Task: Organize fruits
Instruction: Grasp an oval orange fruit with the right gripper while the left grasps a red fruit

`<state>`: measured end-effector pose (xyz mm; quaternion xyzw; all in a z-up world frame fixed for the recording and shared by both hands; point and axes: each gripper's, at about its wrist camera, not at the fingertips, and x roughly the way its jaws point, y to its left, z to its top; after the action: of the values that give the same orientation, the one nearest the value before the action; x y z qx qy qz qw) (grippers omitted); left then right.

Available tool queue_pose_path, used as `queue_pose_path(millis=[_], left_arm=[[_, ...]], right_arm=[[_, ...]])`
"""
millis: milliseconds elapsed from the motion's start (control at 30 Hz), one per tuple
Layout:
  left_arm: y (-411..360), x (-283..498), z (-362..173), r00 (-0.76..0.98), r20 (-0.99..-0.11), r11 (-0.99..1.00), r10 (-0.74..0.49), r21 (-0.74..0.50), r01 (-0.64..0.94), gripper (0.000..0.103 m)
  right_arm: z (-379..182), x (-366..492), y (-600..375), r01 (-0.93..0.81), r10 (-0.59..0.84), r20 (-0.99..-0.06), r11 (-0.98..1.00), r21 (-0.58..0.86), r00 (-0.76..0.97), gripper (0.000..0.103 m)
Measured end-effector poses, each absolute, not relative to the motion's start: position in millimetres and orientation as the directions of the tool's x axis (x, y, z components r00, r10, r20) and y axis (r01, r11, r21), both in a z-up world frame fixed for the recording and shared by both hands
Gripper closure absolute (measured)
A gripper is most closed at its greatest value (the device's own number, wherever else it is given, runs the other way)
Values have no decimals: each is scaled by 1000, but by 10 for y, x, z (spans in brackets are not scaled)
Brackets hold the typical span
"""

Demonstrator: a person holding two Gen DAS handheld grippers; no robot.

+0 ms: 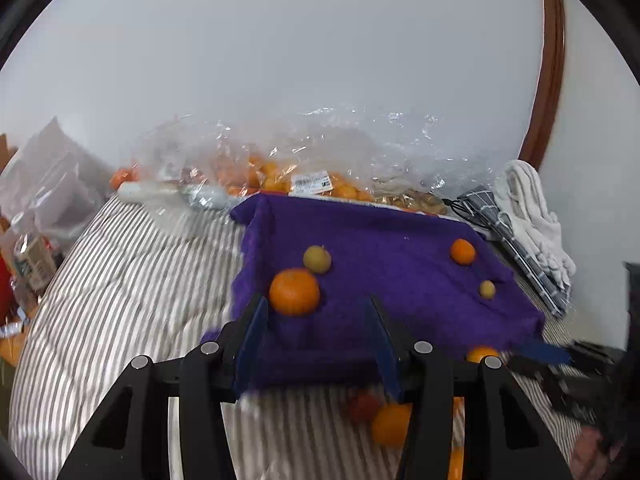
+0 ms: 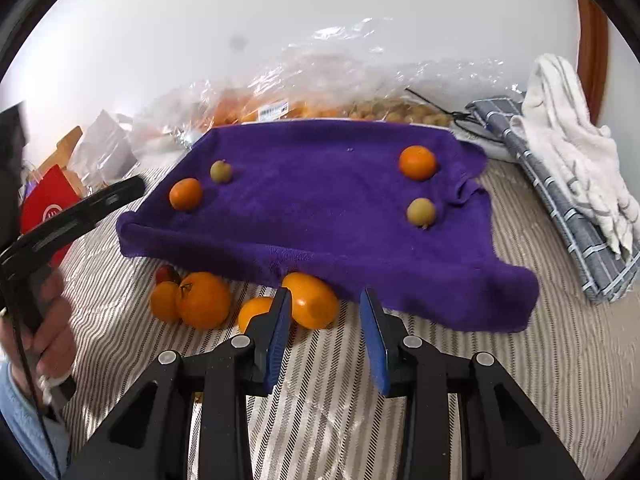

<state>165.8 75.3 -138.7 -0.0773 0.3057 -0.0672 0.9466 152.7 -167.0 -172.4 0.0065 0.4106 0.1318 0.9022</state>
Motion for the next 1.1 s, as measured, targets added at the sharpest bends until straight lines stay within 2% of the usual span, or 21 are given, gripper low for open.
queue_pose_path(millis=[167,433,600,767,1100], left_arm=[[897,1350,-1525,802,-577,984,-155,-161,75,55],[880,1373,-1614,778,-612,988,-141,-141,68,55],[819,1395,-1684,747,-644,985,-166,-144,94,55],[816,1414,-1736,720,-670,982,-182,-163,96,55],[821,1435,-1809,671,-691,960,-270,-243,135,55]], right_arm=[[-1847,1708,-1695,-227,317,-760,947,225,567,66],[-1963,1883,-1753,-204,388,-770,922,330,506,68],[-1884,1677,-1873,-197,324,-761,946,257,563,68],[-1933,1493,-1980,-161,178,-773,982,100,609,67],[-2074,1484,-1950,-207,182,-776,976,68,604,63]])
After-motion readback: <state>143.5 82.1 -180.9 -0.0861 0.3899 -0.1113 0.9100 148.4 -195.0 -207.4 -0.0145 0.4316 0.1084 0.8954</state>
